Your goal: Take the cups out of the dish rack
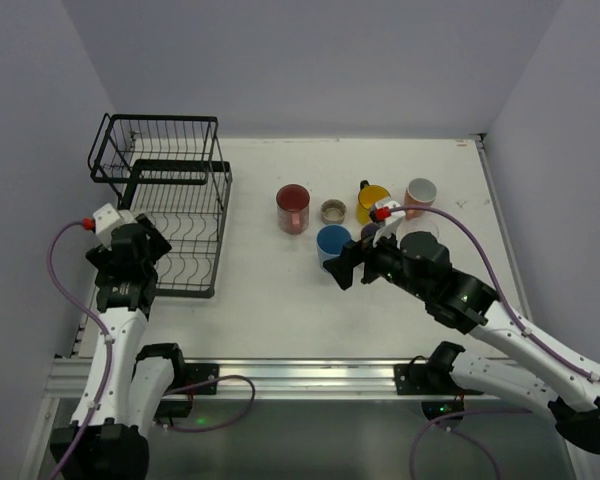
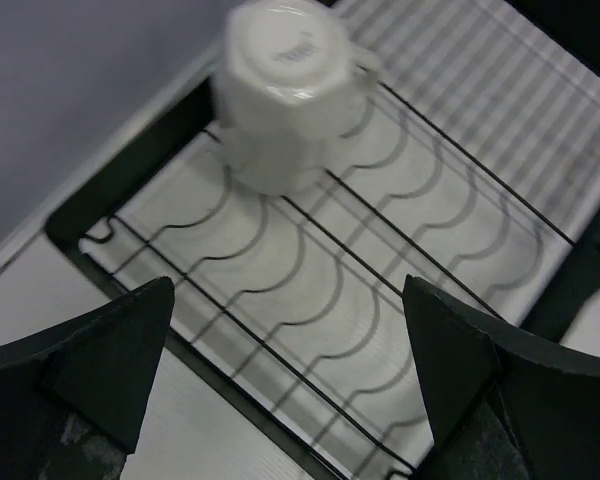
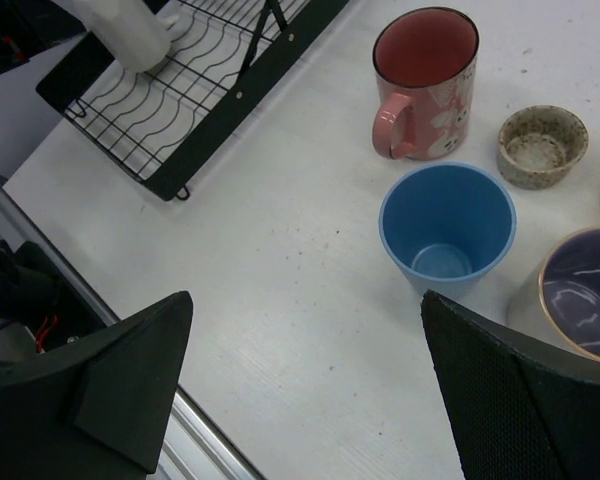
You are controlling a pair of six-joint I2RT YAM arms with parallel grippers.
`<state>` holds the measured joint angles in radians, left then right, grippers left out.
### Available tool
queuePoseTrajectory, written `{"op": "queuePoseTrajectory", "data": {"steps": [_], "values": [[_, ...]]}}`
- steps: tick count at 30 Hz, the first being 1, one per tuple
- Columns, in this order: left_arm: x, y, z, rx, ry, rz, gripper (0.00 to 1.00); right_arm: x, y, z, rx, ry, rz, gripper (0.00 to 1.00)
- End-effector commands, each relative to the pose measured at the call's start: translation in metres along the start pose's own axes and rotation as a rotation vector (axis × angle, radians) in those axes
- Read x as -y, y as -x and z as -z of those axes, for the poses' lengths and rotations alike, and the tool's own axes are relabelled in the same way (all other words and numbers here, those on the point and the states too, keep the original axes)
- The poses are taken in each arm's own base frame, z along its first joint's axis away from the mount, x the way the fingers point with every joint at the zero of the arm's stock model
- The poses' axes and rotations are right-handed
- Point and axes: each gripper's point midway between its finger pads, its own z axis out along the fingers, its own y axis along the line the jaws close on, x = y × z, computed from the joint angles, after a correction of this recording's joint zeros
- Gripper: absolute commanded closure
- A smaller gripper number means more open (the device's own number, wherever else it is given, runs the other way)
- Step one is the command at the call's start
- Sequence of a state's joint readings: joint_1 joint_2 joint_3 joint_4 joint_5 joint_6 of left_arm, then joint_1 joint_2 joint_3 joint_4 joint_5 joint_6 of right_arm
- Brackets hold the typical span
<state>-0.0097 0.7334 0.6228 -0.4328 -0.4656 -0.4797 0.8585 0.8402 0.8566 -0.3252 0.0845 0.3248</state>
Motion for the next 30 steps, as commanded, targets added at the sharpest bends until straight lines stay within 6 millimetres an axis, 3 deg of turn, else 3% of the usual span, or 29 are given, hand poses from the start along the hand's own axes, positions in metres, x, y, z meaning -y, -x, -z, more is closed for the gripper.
{"op": "queuePoseTrajectory", "data": {"steps": [1,4,10,14,18,30], "values": [[-0.035,0.018,-0.023,0.058,0.121,0.115,0.00,-0.020,0.027,0.008,0.138,0.107,-0.035,0.01],[-0.033,0.031,-0.045,0.108,0.077,0.112,0.00,-0.025,0.027,0.014,0.163,0.144,-0.038,0.01],[-0.022,0.037,-0.078,0.110,0.023,-0.003,0.00,-0.035,0.021,0.017,0.146,0.209,-0.039,0.01],[-0.029,0.042,-0.088,0.120,0.060,-0.070,0.00,-0.041,0.018,0.021,0.132,0.246,-0.042,0.01],[-0.018,0.052,-0.102,0.114,-0.001,-0.121,0.00,-0.045,0.021,0.027,0.143,0.269,-0.045,0.01],[-0.013,0.045,-0.135,0.086,-0.046,-0.165,0.00,-0.053,0.014,0.020,0.100,0.310,-0.041,0.01]]}}
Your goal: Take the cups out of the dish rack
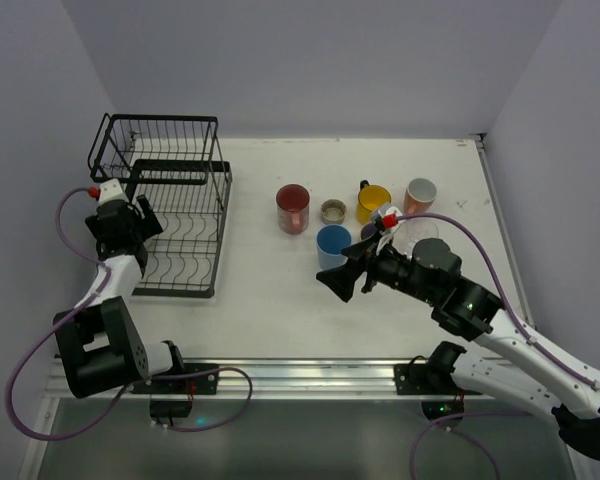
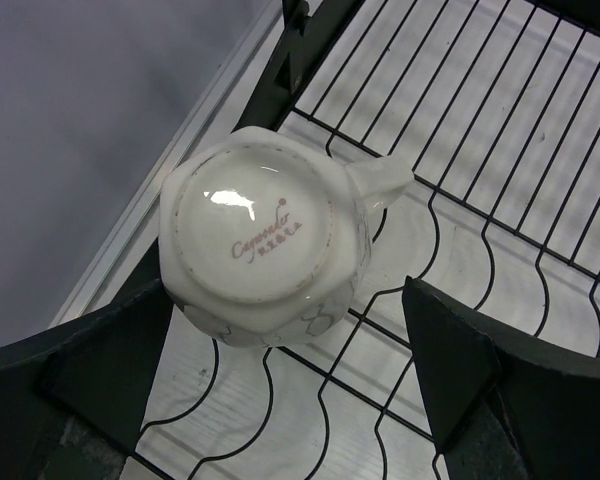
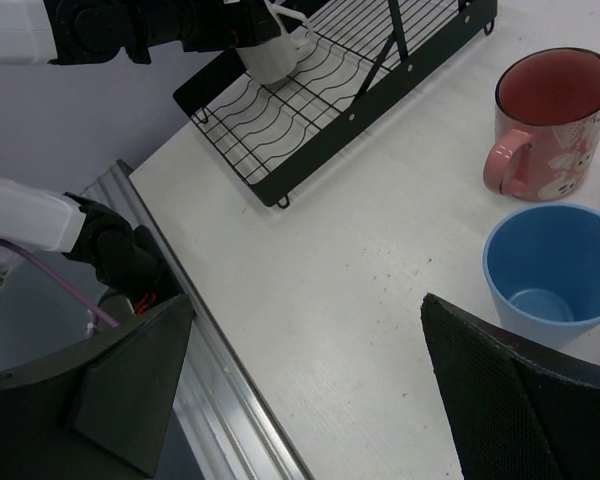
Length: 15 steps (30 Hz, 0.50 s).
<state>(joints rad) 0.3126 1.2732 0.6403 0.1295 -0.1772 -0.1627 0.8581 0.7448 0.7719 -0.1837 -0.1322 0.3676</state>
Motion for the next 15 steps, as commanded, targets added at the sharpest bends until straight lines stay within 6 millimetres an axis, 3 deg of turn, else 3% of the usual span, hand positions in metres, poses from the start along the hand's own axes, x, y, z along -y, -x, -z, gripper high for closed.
{"op": "queuePoseTrajectory", "data": {"steps": [1,11,15], "values": [[0.005,0.038,-0.010,0.107,-0.036,-0.014,0.00,-0.012,0.009,-0.001,0.028,0.058,0.000,0.01],[-0.002,0.033,-0.023,0.126,-0.002,-0.014,0.00,-0.017,0.007,-0.004,0.010,0.082,-0.007,0.01],[-0.001,0.041,-0.027,0.154,-0.005,-0.026,0.00,-0.019,0.006,-0.004,0.005,0.095,-0.007,0.01]]}}
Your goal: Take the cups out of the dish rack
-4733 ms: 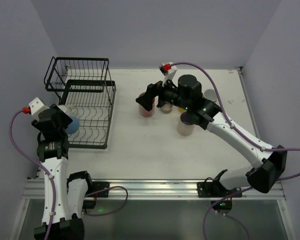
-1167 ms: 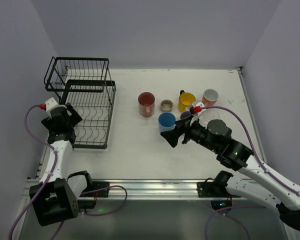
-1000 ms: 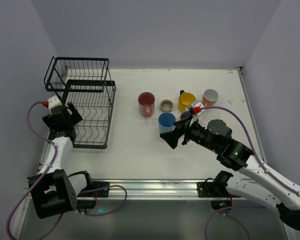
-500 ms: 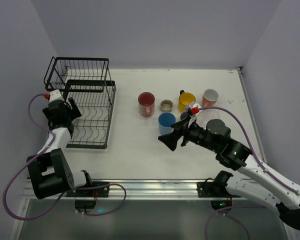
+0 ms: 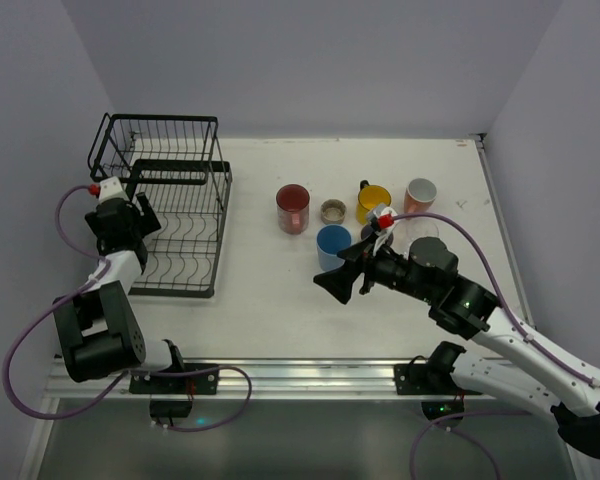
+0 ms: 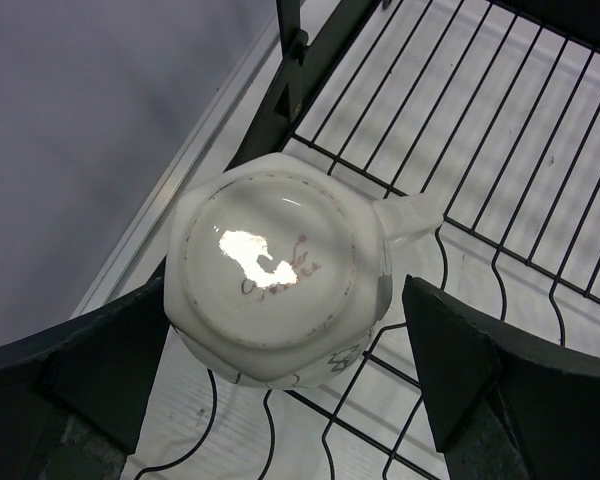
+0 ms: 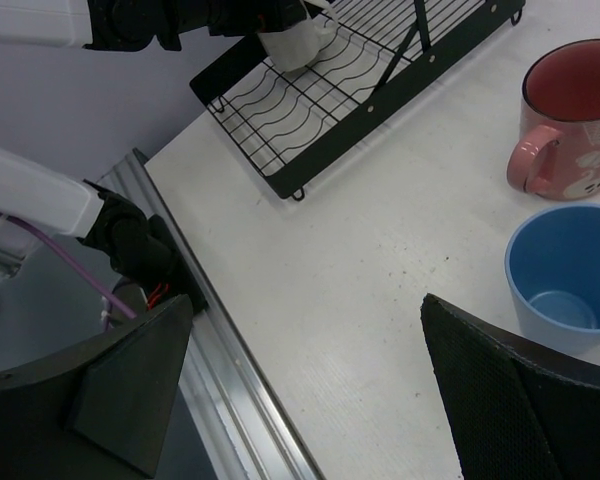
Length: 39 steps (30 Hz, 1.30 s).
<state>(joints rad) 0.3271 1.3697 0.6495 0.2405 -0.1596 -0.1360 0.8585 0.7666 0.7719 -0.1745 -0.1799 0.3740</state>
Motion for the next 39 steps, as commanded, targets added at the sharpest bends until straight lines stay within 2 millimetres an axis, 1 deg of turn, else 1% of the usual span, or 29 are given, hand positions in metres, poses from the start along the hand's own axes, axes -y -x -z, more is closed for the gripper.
{"op": "queuePoseTrajectory", "data": {"steps": [1,3,8,9,11,12,13,14,15,16,17,19,20,21,22,23,24,26,28,29,30,31,32,33,35,36,37,38,39], "values": [[-0.001,0.040,-0.008,0.133,0.002,-0.014,0.00,-0.013,0.012,-0.001,0.034,0.057,0.003,0.01],[0.002,0.042,-0.012,0.136,-0.012,-0.022,0.02,-0.015,0.012,-0.002,0.032,0.066,0.001,0.01],[0.002,0.033,-0.016,0.123,-0.012,-0.027,0.13,-0.017,0.011,-0.003,0.030,0.070,0.001,0.01],[0.002,0.032,-0.015,0.120,-0.012,-0.023,0.16,-0.017,0.012,-0.002,0.034,0.072,0.002,0.01],[0.003,0.030,-0.013,0.107,-0.020,-0.012,0.26,-0.020,0.017,0.002,0.054,0.078,0.003,0.01],[0.003,0.028,-0.009,0.093,-0.022,-0.006,0.30,-0.021,0.019,0.003,0.061,0.077,0.004,0.01],[0.004,0.025,-0.006,0.085,-0.024,0.009,0.37,-0.021,0.019,0.004,0.063,0.078,0.002,0.01],[0.004,0.022,-0.003,0.081,-0.026,0.016,0.39,-0.023,0.022,0.006,0.071,0.082,0.000,0.01],[0.004,0.026,0.005,0.094,-0.030,0.030,0.42,-0.024,0.023,0.008,0.076,0.084,-0.003,0.01],[0.005,0.020,0.009,0.085,-0.040,0.048,0.47,-0.026,0.025,0.009,0.083,0.090,-0.007,0.01],[0.005,0.021,0.014,0.086,-0.042,0.061,0.50,-0.028,0.027,0.012,0.094,0.099,-0.009,0.01],[0.009,0.024,0.028,0.089,-0.054,0.091,0.55,-0.031,0.031,0.015,0.109,0.109,-0.018,0.01],[0.009,0.032,0.038,0.113,-0.059,0.105,0.56,-0.031,0.031,0.016,0.112,0.109,-0.021,0.01],[0.012,0.029,0.043,0.100,-0.068,0.109,0.58,-0.033,0.032,0.018,0.117,0.115,-0.026,0.01],[0.015,0.031,0.049,0.104,-0.077,0.139,0.62,-0.033,0.032,0.018,0.118,0.117,-0.029,0.01],[0.017,0.036,0.061,0.116,-0.094,0.157,0.65,-0.033,0.030,0.018,0.114,0.118,-0.036,0.01],[0.024,0.034,0.067,0.109,-0.128,0.192,0.68,-0.034,0.032,0.020,0.127,0.125,-0.044,0.01],[0.030,0.035,0.080,0.120,-0.165,0.231,0.71,-0.033,0.028,0.017,0.123,0.127,-0.059,0.01],[0.038,0.039,0.100,0.144,-0.230,0.280,0.74,-0.035,0.027,0.012,0.119,0.135,-0.092,0.01],[0.042,0.046,0.114,0.170,-0.271,0.292,0.75,-0.034,0.024,0.009,0.112,0.135,-0.105,0.01],[0.049,0.047,0.123,0.175,-0.318,0.303,0.76,-0.037,0.026,0.008,0.121,0.151,-0.132,0.01],[0.053,0.053,0.131,0.191,-0.350,0.329,0.77,-0.036,0.022,0.004,0.114,0.148,-0.149,0.01],[0.057,0.053,0.144,0.191,-0.380,0.343,0.78,-0.037,0.026,0.003,0.130,0.157,-0.162,0.01],[0.072,0.055,0.156,0.178,-0.457,0.363,0.80,-0.039,0.033,0.002,0.163,0.160,-0.197,0.01],[0.092,0.070,0.181,0.197,-0.583,0.381,0.81,-0.038,0.033,-0.002,0.184,0.163,-0.234,0.02],[0.109,0.072,0.196,0.177,-0.679,0.385,0.82,-0.041,0.039,-0.002,0.207,0.178,-0.263,0.02],[0.117,0.083,0.210,0.197,-0.728,0.377,0.82,-0.038,0.039,-0.004,0.218,0.167,-0.279,0.03],[0.126,0.086,0.223,0.194,-0.779,0.367,0.83,-0.037,0.040,-0.007,0.225,0.162,-0.292,0.03],[0.133,0.096,0.238,0.205,-0.831,0.368,0.84,-0.038,0.042,-0.009,0.233,0.165,-0.309,0.03]]}}
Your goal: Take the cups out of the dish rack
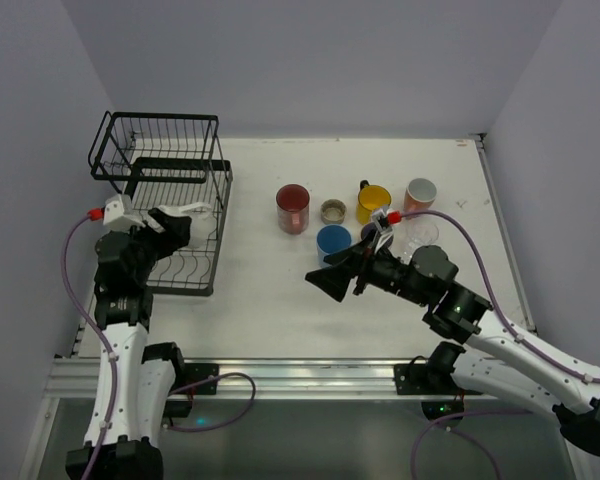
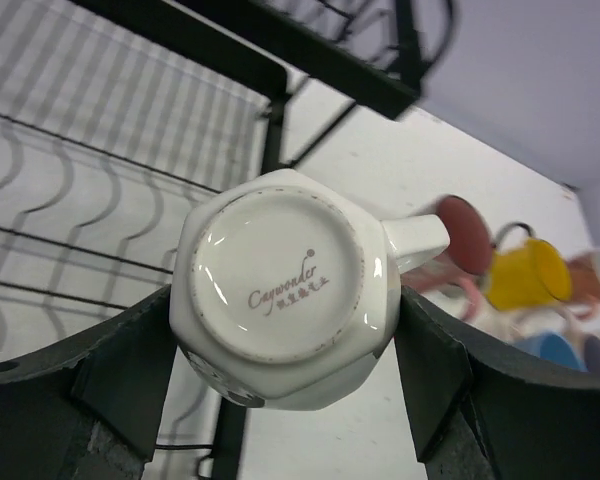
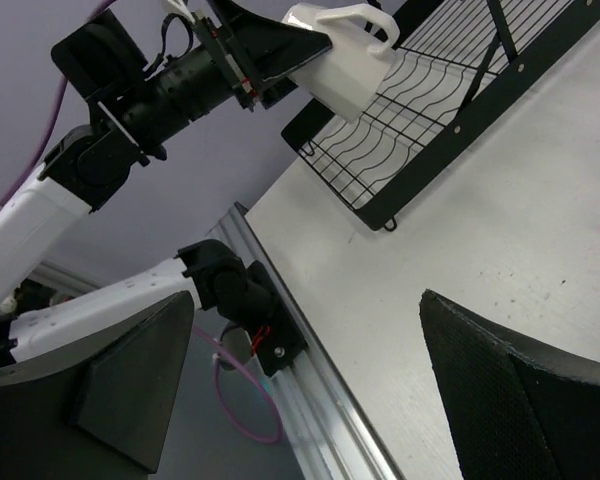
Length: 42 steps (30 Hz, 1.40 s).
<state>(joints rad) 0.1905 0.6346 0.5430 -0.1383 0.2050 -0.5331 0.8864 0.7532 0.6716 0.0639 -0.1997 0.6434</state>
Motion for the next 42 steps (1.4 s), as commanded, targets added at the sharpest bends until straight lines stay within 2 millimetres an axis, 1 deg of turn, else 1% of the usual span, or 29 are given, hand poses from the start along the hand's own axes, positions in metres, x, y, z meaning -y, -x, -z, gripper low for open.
{"op": "queuePoseTrajectory", "data": {"steps": [1,4,5,6,7,8,9,10,11,12,13,14,15,17,19,23,24,27,31,32,34,35,36,37,38,39,40,41,42], "values": [[0.091,0.045,0.030,0.057,-0.329,0.035,0.84,-0.015,0.030,-0.008,0.139,0.042,-0.080,0.04],[0.121,0.043,0.046,0.023,-0.459,0.095,0.87,-0.012,0.030,-0.019,0.154,0.030,-0.119,0.04],[0.137,0.051,0.055,0.061,-0.537,0.101,0.87,-0.011,0.031,-0.023,0.163,0.025,-0.131,0.05],[0.145,0.050,0.060,0.058,-0.585,0.126,0.89,-0.014,0.027,-0.031,0.158,0.039,-0.142,0.05],[0.147,0.041,0.062,0.028,-0.616,0.204,0.90,-0.017,0.027,-0.036,0.157,0.049,-0.145,0.05],[0.161,0.054,0.075,0.091,-0.706,0.211,0.90,-0.019,0.026,-0.042,0.153,0.054,-0.147,0.05],[0.164,0.053,0.079,0.092,-0.742,0.246,0.91,-0.023,0.020,-0.052,0.143,0.072,-0.145,0.05],[0.163,0.044,0.079,0.063,-0.755,0.321,0.91,-0.027,0.019,-0.057,0.147,0.085,-0.142,0.05],[0.168,0.049,0.087,0.089,-0.798,0.327,0.92,-0.033,0.021,-0.061,0.158,0.106,-0.134,0.05],[0.167,0.045,0.087,0.078,-0.799,0.355,0.92,-0.042,0.024,-0.064,0.176,0.145,-0.120,0.05],[0.166,0.046,0.086,0.084,-0.795,0.361,0.92,-0.043,0.021,-0.073,0.169,0.146,-0.116,0.05],[0.176,0.039,0.092,0.048,-0.833,0.368,0.92,-0.045,0.021,-0.077,0.174,0.155,-0.108,0.05],[0.178,0.037,0.092,0.036,-0.840,0.391,0.92,-0.050,0.025,-0.081,0.192,0.176,-0.090,0.07],[0.187,0.031,0.098,0.015,-0.886,0.420,0.92,-0.049,0.026,-0.094,0.188,0.165,-0.073,0.07],[0.188,0.028,0.098,0.008,-0.890,0.449,0.92,-0.049,0.029,-0.103,0.203,0.166,-0.059,0.11],[0.197,0.019,0.102,-0.026,-0.931,0.475,0.93,-0.049,0.035,-0.112,0.229,0.158,-0.046,0.16],[0.197,0.012,0.103,-0.056,-0.942,0.502,0.94,-0.049,0.037,-0.114,0.236,0.154,-0.035,0.16],[0.198,0.005,0.106,-0.080,-0.958,0.542,0.94,-0.049,0.045,-0.117,0.271,0.142,-0.026,0.20],[0.197,0.000,0.110,-0.088,-0.975,0.583,0.89,-0.057,0.056,-0.120,0.321,0.181,-0.041,0.35],[0.197,0.000,0.113,-0.089,-0.982,0.581,0.84,-0.058,0.058,-0.121,0.330,0.187,-0.052,0.46],[0.196,-0.002,0.115,-0.092,-0.980,0.584,0.74,-0.061,0.061,-0.124,0.339,0.197,-0.063,0.59],[0.196,-0.003,0.116,-0.092,-0.982,0.583,0.59,-0.062,0.060,-0.125,0.336,0.198,-0.069,0.64],[0.196,-0.003,0.116,-0.087,-0.982,0.570,0.54,-0.063,0.059,-0.126,0.337,0.202,-0.075,0.73],[0.195,-0.005,0.115,-0.091,-0.969,0.568,0.50,-0.062,0.057,-0.126,0.333,0.202,-0.081,0.76],[0.195,-0.005,0.115,-0.089,-0.967,0.564,0.37,-0.062,0.056,-0.126,0.332,0.204,-0.092,0.79],[0.196,-0.003,0.116,-0.082,-0.970,0.555,0.31,-0.063,0.055,-0.126,0.330,0.211,-0.096,0.88],[0.197,-0.004,0.117,-0.088,-0.972,0.549,0.26,-0.062,0.052,-0.127,0.323,0.211,-0.100,0.93],[0.197,-0.005,0.117,-0.093,-0.971,0.541,0.16,-0.062,0.051,-0.125,0.323,0.215,-0.106,0.99],[0.200,-0.003,0.119,-0.084,-0.977,0.509,0.11,-0.065,0.054,-0.122,0.340,0.235,-0.103,1.00]]}}
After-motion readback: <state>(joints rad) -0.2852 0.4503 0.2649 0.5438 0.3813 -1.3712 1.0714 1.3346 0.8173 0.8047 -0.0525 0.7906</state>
